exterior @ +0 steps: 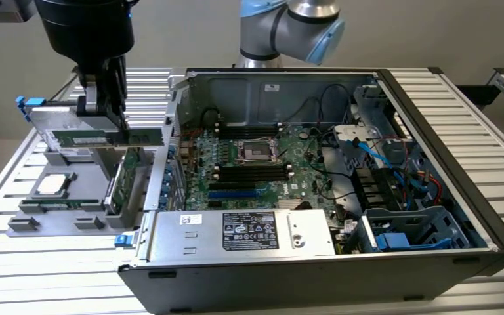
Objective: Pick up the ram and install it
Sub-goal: 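Pick up the ram and move it above insertion slot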
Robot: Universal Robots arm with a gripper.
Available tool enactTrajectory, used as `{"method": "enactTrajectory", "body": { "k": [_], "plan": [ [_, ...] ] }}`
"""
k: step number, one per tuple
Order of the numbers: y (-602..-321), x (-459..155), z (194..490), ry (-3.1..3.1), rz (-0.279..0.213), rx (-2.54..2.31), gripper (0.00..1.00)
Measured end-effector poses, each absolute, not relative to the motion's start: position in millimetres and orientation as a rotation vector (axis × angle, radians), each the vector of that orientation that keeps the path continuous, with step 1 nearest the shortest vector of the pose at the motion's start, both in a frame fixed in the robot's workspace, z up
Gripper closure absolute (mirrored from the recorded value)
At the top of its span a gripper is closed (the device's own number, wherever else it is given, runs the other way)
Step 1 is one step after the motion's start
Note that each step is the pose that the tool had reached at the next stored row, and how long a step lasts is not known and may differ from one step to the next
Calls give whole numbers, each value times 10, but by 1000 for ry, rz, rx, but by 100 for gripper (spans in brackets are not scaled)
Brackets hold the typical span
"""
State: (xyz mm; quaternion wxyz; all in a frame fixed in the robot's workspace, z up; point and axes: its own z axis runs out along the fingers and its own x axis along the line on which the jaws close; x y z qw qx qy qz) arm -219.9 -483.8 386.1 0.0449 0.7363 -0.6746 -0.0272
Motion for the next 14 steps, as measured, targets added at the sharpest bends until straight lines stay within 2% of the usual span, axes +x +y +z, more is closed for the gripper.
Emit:
{"method": "enactTrajectory", "body": {
  "k": [14],
  "plan": [
    [-4774,-1730,3906,-2060,-92,2249,86]
  ]
}}
